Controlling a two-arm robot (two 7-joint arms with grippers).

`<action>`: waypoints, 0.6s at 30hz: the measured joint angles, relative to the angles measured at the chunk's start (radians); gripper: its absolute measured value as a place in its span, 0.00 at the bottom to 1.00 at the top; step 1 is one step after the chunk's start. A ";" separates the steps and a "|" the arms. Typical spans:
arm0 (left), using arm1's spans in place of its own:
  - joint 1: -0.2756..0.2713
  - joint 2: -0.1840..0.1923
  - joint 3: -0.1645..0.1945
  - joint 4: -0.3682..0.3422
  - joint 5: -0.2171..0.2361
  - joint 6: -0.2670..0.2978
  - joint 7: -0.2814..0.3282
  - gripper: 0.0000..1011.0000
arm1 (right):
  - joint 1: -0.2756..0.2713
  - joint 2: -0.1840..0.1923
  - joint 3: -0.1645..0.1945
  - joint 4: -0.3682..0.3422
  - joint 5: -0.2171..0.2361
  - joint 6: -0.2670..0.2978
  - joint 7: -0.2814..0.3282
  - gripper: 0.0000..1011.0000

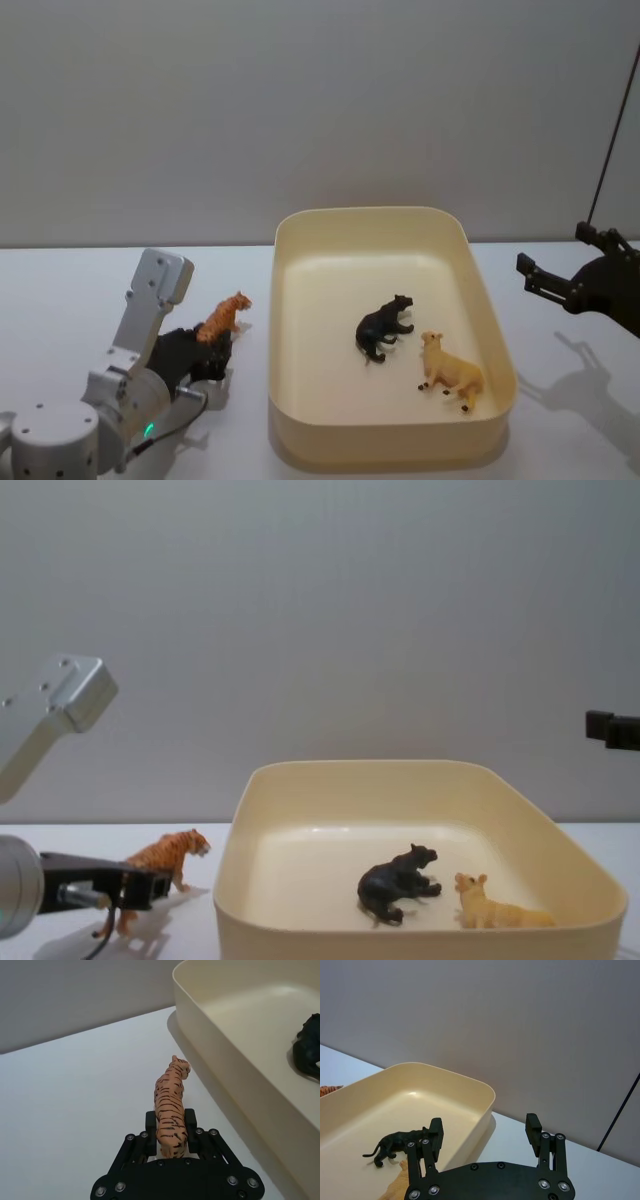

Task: Pick up the toy alternately with two hands and place it into the central storage box.

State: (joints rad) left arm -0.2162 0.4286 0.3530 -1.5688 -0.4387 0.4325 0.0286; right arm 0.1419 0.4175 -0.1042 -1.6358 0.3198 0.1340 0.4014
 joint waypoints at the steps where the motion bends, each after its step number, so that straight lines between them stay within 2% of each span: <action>1: -0.003 0.000 -0.002 -0.003 0.006 0.002 0.003 0.29 | 0.000 0.000 0.000 0.000 0.000 0.000 0.000 0.99; 8: -0.025 0.000 -0.011 -0.007 0.043 0.008 0.004 0.29 | 0.000 0.000 0.000 0.000 0.000 0.000 0.000 0.99; 14: -0.066 -0.006 -0.019 0.005 0.082 0.007 -0.039 0.29 | 0.000 0.000 0.000 0.000 0.000 0.000 0.000 0.99; 18: -0.107 -0.016 -0.023 0.026 0.112 0.002 -0.093 0.29 | 0.000 0.000 0.000 0.000 0.000 0.000 0.000 0.99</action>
State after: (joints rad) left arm -0.3234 0.4127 0.3301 -1.5431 -0.3264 0.4340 -0.0642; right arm 0.1420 0.4176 -0.1041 -1.6357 0.3198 0.1339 0.4015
